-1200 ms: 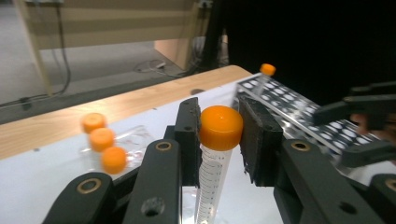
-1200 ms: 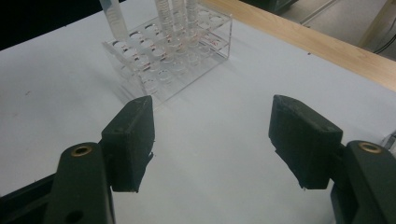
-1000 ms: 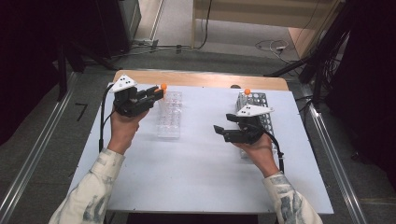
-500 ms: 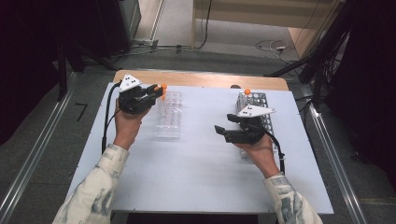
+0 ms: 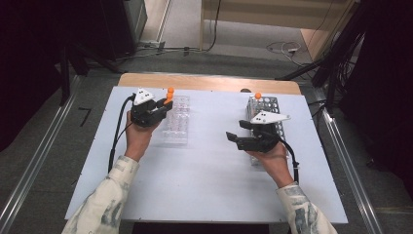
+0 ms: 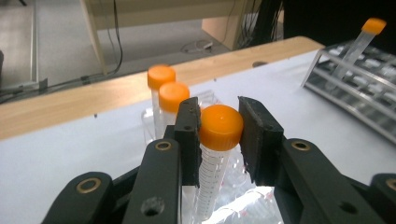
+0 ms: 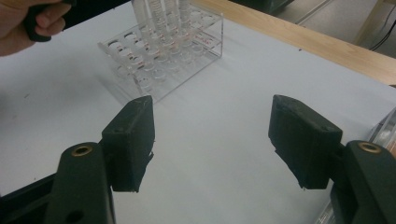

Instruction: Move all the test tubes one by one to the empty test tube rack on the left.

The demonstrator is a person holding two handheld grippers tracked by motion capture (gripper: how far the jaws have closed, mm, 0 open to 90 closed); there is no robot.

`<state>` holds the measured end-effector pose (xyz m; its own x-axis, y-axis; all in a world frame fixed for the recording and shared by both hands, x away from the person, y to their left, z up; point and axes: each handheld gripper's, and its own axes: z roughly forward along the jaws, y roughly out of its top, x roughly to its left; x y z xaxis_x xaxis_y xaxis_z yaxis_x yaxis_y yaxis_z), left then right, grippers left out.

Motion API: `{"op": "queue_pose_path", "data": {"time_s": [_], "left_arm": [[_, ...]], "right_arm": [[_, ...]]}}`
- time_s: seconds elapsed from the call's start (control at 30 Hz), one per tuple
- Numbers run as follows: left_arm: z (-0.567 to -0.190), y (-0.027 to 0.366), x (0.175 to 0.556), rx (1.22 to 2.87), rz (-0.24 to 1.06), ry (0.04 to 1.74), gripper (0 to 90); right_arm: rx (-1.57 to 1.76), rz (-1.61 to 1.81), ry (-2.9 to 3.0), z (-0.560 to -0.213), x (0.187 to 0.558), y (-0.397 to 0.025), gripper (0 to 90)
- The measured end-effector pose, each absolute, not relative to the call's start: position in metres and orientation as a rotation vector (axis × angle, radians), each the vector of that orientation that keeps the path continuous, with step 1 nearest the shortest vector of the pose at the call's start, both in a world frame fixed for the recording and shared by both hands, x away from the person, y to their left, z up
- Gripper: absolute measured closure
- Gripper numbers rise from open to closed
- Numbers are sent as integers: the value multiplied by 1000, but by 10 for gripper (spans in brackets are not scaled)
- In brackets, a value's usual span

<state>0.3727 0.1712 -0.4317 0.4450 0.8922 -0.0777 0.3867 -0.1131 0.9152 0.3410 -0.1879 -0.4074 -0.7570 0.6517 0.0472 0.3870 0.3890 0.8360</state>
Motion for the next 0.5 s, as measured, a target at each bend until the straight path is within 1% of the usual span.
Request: {"op": "queue_pose_path", "data": {"time_s": [0.2,0.27,0.4,0.43,0.47,0.5], "left_arm": [[-438,171,370,1701,640,1118,696],[-437,170,370,1706,649,1119,679],[-436,169,368,1706,641,1113,574],[-436,169,368,1704,638,1115,541],[-435,168,367,1699,634,1120,489],[-434,168,366,1700,631,1121,460]], "right_arm": [[914,1299,2370,-409,342,-186,299],[912,1300,2368,-409,342,-186,299],[915,1303,2360,-408,342,-188,299],[915,1308,2356,-408,342,-189,299],[921,1307,2349,-407,342,-190,299],[922,1314,2344,-407,343,-191,299]]}}
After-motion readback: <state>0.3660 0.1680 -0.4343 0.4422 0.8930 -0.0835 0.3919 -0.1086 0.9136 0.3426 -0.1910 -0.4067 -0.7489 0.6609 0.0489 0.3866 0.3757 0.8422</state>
